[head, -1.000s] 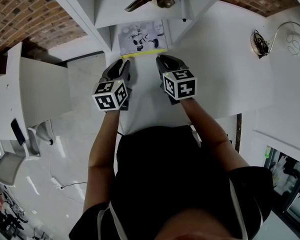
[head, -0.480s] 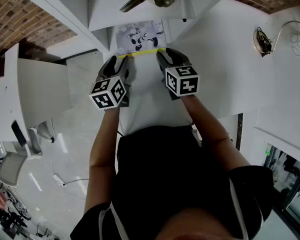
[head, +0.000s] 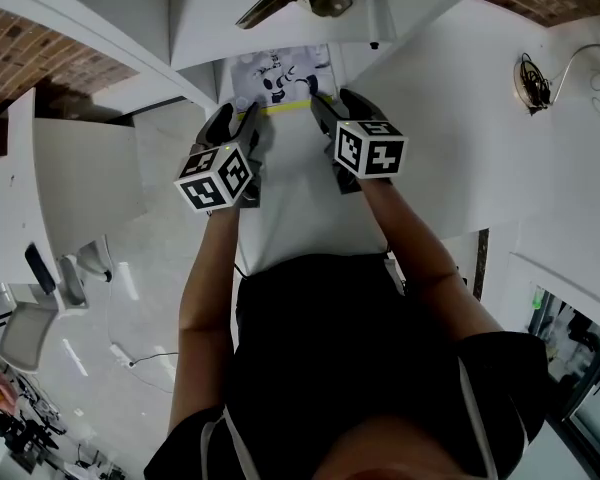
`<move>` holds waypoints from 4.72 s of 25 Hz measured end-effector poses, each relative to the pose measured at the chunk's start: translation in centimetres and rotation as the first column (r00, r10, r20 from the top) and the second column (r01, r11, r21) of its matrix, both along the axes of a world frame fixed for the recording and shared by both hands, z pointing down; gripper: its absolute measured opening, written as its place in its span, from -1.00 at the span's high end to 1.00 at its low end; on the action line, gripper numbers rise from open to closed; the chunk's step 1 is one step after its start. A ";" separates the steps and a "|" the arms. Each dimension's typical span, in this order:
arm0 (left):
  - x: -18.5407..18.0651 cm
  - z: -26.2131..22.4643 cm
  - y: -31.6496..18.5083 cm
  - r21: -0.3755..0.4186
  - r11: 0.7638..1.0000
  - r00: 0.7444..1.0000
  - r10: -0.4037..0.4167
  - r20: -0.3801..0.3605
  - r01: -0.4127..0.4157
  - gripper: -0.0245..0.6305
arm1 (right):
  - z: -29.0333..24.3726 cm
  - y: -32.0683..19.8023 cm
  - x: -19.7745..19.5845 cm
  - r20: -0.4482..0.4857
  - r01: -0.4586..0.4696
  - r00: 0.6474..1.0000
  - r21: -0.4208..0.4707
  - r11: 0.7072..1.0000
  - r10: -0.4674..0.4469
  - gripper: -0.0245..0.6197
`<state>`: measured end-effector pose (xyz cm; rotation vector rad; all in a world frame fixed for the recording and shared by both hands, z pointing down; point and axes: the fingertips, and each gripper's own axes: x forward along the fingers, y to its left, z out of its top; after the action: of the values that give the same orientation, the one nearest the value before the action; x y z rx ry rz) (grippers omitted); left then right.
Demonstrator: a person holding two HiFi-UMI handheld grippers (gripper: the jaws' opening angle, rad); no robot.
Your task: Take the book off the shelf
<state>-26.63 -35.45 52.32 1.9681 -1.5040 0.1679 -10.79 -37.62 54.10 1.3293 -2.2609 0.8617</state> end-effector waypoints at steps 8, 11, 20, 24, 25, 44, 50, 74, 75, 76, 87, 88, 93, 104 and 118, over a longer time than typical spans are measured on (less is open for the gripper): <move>0.6 0.3 -1.1 -0.036 0.999 0.999 -0.018 -0.040 0.017 0.19 | 1.0 -1.0 -1.2 0.023 -0.009 1.000 -0.067 0.998 0.011 0.13; 0.5 0.5 -1.3 -0.046 0.998 0.999 -0.038 -0.030 0.037 0.19 | 1.3 -1.0 -1.5 0.035 -0.017 0.999 -0.087 0.996 0.020 0.15; -0.2 0.5 -1.5 -0.056 0.992 0.992 -0.113 -0.048 0.111 0.35 | 1.4 -1.0 -1.4 0.055 -0.032 0.998 -0.111 0.993 0.038 0.14; -0.7 0.5 -1.5 -0.057 0.987 0.987 -0.153 -0.054 0.150 0.41 | 1.3 -0.9 -1.0 0.090 -0.072 0.992 -0.141 0.987 0.085 0.28; -0.8 0.6 -1.5 -0.059 0.986 0.986 -0.161 -0.052 0.158 0.46 | 1.2 -0.9 -0.9 0.091 -0.082 0.991 -0.141 0.987 0.095 0.32; -1.1 0.4 0.6 -0.064 0.985 0.987 -0.162 -0.022 0.160 0.82 | -1.3 -0.4 0.1 0.138 -0.100 0.984 -0.082 0.992 0.111 0.69; -0.6 0.5 1.5 -0.072 0.994 0.996 -0.084 0.015 0.085 0.82 | -1.5 0.2 0.6 0.144 -0.085 0.985 -0.083 0.993 0.097 0.70; 1.1 2.6 -1.6 -0.264 0.964 0.993 -0.051 -0.108 0.021 0.25 | -1.5 0.7 0.5 0.079 -0.031 0.996 -0.025 0.999 0.032 0.68; 1.0 2.7 -1.6 -0.275 0.961 0.990 -0.068 -0.124 0.031 0.28 | -1.5 0.7 0.5 0.076 -0.031 0.997 -0.024 0.999 0.033 0.68; 0.9 2.7 -1.5 -0.284 0.958 0.987 -0.080 -0.137 0.038 0.31 | -1.5 0.7 0.5 0.074 -0.032 0.997 -0.022 0.999 0.033 0.68; 0.8 1.1 -0.6 -0.258 0.959 0.938 -0.190 -0.290 0.115 0.63 | -2.6 0.6 0.2 0.028 -0.005 1.000 0.044 0.999 0.004 0.71; 0.9 0.8 -0.6 -0.251 0.961 0.936 -0.193 -0.295 0.119 0.64 | -2.8 0.6 0.1 0.026 -0.003 1.000 0.049 0.999 0.001 0.71; 1.0 0.1 -0.2 -0.236 0.962 0.927 -0.211 -0.310 0.140 0.67 | -3.1 1.3 0.0 0.020 0.008 1.000 0.054 0.998 -0.010 0.72; 1.2 -0.9 1.5 -0.212 0.964 0.920 -0.223 -0.322 0.160 0.70 | -3.1 3.6 0.1 0.045 0.003 0.999 0.044 0.999 -0.005 0.72; 1.6 -2.5 4.7 -0.155 0.968 0.910 -0.240 -0.339 0.197 0.71 | -4.0 7.0 0.1 0.067 0.031 0.997 0.051 0.998 -0.034 0.72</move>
<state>-25.00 -30.74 49.79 1.6173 -1.4234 -0.1847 -10.70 -30.63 50.10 1.2992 -2.3642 0.8564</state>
